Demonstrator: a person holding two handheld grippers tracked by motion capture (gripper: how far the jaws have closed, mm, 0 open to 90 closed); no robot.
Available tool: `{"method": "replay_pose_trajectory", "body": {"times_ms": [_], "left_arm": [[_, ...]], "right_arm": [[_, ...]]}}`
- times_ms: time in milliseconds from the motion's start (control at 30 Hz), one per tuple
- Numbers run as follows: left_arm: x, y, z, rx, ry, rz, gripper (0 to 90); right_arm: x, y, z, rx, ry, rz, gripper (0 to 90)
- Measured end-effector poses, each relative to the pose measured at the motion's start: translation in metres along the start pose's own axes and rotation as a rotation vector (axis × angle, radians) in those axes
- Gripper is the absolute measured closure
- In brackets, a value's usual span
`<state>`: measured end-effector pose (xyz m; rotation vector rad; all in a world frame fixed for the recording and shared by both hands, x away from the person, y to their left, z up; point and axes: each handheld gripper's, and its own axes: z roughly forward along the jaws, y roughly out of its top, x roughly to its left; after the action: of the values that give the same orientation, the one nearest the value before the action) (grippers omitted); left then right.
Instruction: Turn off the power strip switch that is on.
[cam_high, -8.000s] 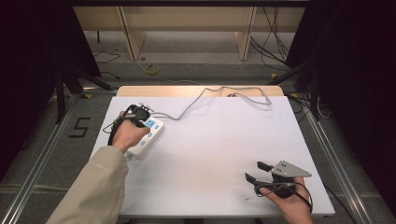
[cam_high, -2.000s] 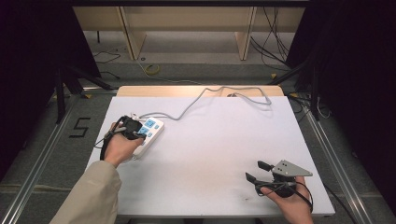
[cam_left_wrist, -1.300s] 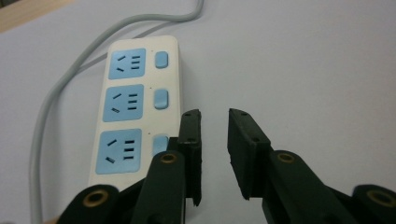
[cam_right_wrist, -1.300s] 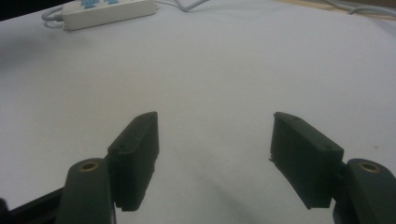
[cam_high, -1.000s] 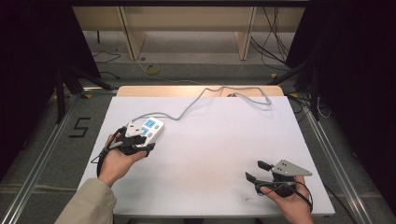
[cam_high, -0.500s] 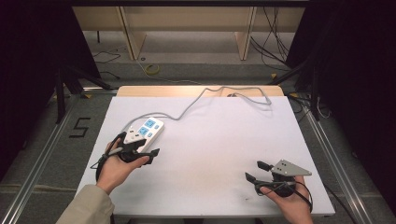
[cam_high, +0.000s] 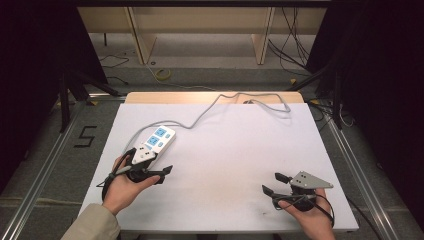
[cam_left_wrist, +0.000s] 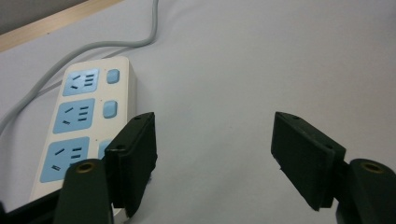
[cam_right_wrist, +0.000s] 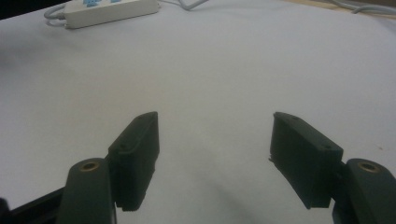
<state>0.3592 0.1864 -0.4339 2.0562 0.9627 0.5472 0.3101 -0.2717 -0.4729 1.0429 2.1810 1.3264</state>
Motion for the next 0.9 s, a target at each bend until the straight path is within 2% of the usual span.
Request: {"method": "replay_pose_trajectory", "body": {"times_ms": [133, 267, 433, 567, 733, 900], "left_arm": [[-0.002, -0.004, -0.001, 0.000, -0.006, 0.007, 28.6], [-0.006, -0.009, -0.001, -0.003, -0.050, 0.029, 27.4], [-0.009, -0.017, -0.003, -0.011, -0.073, 0.053, 25.8], [-0.010, -0.023, -0.004, -0.022, -0.078, 0.058, 25.2], [-0.011, -0.032, -0.006, -0.011, -0.079, 0.067, 23.2], [-0.010, -0.040, -0.007, -0.001, -0.063, 0.059, 21.1]], "right_arm": [[0.000, 0.000, 0.000, -0.001, 0.005, -0.008, 33.8], [0.001, 0.000, 0.000, 0.002, 0.011, -0.009, 33.7], [0.002, 0.000, 0.001, 0.003, 0.019, -0.013, 33.5], [0.004, 0.000, 0.001, 0.003, 0.031, -0.018, 33.2], [0.005, 0.000, 0.002, 0.004, 0.040, -0.023, 33.1], [0.006, 0.000, 0.002, 0.009, 0.046, -0.025, 33.0]]}}
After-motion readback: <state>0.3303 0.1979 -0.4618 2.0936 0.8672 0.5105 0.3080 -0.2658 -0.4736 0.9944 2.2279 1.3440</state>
